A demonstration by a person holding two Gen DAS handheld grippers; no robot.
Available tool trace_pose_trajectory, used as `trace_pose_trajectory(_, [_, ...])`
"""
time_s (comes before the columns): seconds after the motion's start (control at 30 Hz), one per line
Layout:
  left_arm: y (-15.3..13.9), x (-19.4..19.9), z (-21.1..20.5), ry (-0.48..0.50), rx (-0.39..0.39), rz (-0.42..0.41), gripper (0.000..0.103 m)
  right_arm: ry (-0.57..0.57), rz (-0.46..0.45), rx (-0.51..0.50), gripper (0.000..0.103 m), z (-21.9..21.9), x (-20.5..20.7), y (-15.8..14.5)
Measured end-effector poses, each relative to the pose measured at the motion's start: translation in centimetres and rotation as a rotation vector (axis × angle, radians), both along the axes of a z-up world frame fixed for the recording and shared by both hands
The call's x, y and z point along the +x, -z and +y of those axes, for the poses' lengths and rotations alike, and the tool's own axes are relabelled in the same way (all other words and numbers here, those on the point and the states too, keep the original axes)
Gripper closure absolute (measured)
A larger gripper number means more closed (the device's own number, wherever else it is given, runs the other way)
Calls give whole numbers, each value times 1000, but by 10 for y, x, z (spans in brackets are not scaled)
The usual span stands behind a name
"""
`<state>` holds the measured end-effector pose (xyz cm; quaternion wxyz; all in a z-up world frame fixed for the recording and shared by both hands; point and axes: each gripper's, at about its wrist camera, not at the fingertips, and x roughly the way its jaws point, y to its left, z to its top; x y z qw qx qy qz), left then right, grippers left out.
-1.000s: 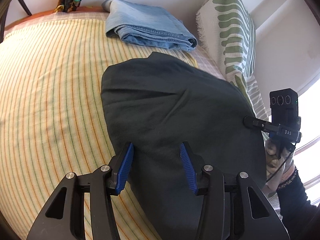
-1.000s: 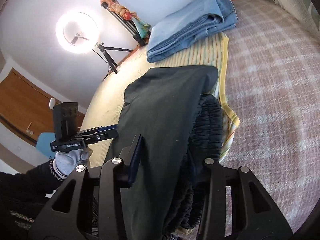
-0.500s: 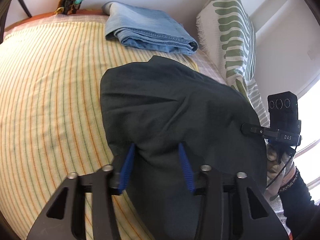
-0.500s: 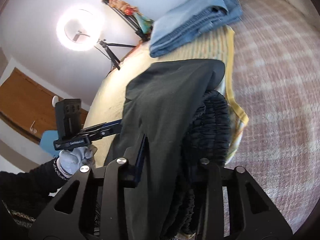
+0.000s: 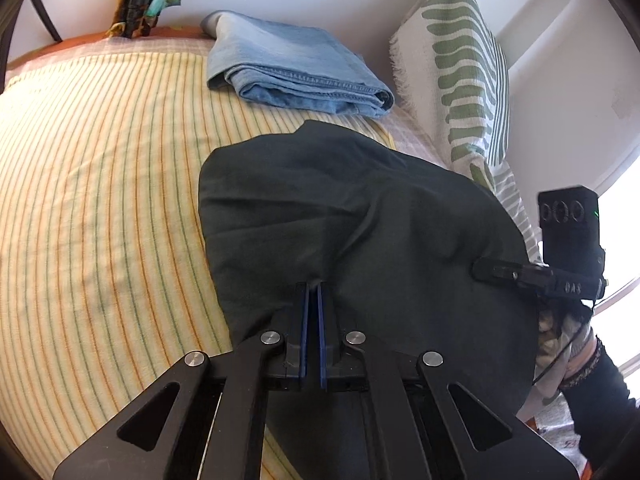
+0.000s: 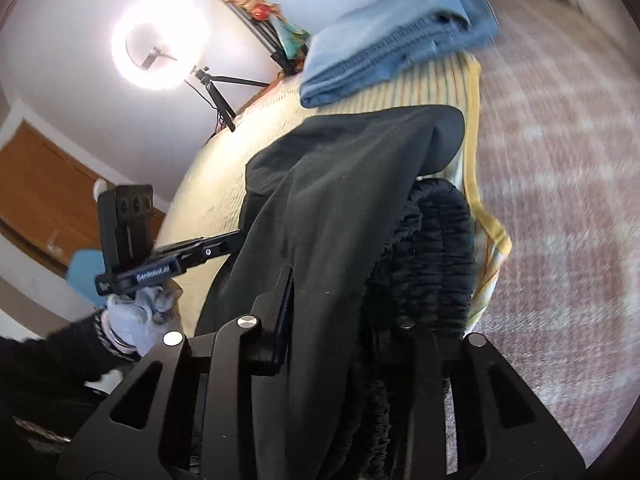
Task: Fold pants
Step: 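Grasp the folded trousers with the right tool while the left tool grasps them too, then lift the folded trousers with both tools and carry them to the folded jeans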
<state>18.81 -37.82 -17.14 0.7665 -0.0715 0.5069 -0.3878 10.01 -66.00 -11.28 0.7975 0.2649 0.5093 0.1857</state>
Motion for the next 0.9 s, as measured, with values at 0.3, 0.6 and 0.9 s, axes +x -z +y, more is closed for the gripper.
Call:
trace_pose_trajectory(0.3, [-21,-9,-3,21,-8,-98,103,-26,-40,-82,73,10,-1,-14])
trace_pose_trajectory(0.6, [-6,10,31,-69,4,69,60,16,33,-3,72,-7,4,8])
trace_pose_trajectory(0.9, [14,11,34,-57,-72,183,53,22,71,55,71,-21,8,22])
